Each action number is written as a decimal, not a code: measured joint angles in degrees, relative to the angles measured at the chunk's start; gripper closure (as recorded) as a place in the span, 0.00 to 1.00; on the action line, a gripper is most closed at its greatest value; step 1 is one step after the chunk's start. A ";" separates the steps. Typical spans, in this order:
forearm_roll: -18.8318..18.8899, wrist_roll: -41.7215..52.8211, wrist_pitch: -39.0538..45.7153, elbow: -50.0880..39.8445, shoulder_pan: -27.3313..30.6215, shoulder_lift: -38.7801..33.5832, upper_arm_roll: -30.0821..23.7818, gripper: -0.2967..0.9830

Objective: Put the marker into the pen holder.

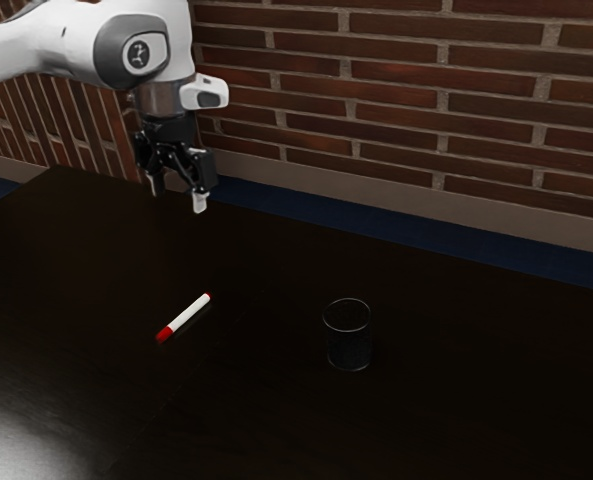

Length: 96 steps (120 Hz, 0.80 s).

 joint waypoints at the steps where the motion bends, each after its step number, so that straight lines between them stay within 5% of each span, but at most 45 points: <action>1: -0.01 0.02 0.06 0.01 0.00 0.03 0.00 0.23; 52: -0.94 0.64 2.59 2.93 0.15 8.53 4.62 0.23; 96: -1.63 4.21 20.31 -6.42 1.01 17.38 6.44 0.23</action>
